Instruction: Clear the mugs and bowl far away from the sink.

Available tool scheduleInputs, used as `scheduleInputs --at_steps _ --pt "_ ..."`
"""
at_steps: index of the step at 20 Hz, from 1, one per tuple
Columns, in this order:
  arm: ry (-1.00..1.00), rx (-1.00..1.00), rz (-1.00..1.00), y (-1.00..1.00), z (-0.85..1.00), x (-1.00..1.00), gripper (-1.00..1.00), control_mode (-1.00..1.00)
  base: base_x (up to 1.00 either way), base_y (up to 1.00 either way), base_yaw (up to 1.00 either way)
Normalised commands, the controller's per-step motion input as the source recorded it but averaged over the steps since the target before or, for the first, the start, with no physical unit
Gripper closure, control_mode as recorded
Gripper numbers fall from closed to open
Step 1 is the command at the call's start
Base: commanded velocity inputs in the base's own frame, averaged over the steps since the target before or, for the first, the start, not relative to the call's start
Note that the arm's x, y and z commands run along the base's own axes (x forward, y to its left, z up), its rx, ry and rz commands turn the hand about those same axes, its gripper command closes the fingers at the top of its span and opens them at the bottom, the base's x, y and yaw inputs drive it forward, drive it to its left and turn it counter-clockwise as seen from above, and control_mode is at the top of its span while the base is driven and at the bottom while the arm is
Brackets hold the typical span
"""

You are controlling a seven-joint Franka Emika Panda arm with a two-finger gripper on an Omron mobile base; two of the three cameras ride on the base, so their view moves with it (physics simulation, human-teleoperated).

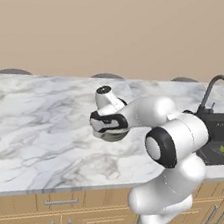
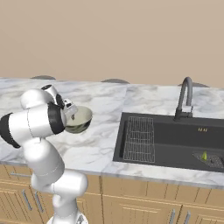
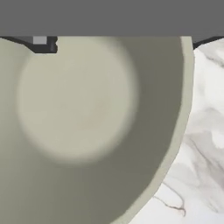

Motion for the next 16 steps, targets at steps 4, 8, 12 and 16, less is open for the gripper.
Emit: scheduleInputs --at_steps 4,8,12,16 --pt "0.0 -0.03 -0.04 -0.03 -0.34 0.01 -1.0 -1.0 0.0 0.0 0.0" --pt "0.0 0.0 -0.04 -0.14 -0.4 0.0 -1.0 -1.0 0.0 0.0 0.0" --pt "0.0 0.0 -0.03 -0.27 -0.34 0.03 1.0 -1.0 0.0 0.0 0.0" --pt "-0.01 0.01 -0.02 -0.41 -0.28 0.0 1.0 -1.0 0.0 0.0 0.0"
